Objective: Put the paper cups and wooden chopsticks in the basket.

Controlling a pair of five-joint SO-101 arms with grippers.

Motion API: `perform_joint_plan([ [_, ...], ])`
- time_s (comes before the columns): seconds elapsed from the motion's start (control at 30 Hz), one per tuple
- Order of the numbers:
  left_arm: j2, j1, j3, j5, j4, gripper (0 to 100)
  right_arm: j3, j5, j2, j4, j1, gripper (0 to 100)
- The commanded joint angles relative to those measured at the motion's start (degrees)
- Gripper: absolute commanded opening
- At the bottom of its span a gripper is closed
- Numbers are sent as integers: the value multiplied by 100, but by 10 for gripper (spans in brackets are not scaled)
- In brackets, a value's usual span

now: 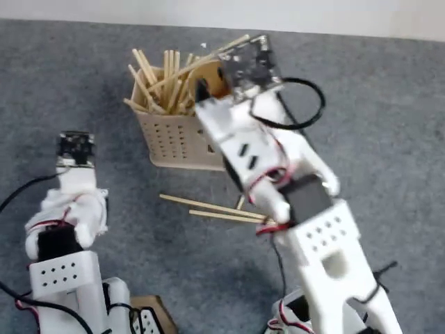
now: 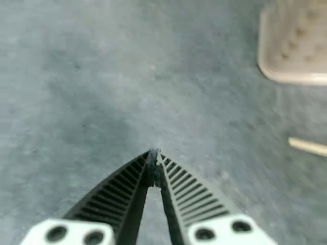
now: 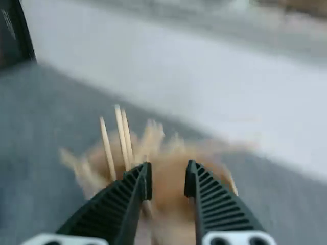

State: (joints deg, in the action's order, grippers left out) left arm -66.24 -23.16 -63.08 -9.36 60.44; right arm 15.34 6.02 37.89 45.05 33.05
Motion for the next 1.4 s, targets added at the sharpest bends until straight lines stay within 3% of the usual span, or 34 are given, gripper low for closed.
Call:
perform_joint_plan([
  [0.0, 75, -233, 664, 62, -53, 32, -295, -44, 435, 1648, -391, 120],
  [0.23, 1789, -233, 3336, 62, 1319, 183, 866, -70, 1138, 2888, -716, 119],
  [0.53, 4101, 13, 7943, 88, 3121, 184, 4523, -62, 2967, 1464, -743, 119],
  [0.73, 5780, 848, 10580, 211, 4062, 186, 6062, -70, 3749, 910, -743, 119],
  [1.03, 7459, 1833, 11424, 1134, 4079, 186, 6844, -79, 4479, 866, -725, 119],
  [1.37, 8523, 1886, 11662, 1196, 4035, 186, 6932, -79, 4848, 901, -725, 119],
])
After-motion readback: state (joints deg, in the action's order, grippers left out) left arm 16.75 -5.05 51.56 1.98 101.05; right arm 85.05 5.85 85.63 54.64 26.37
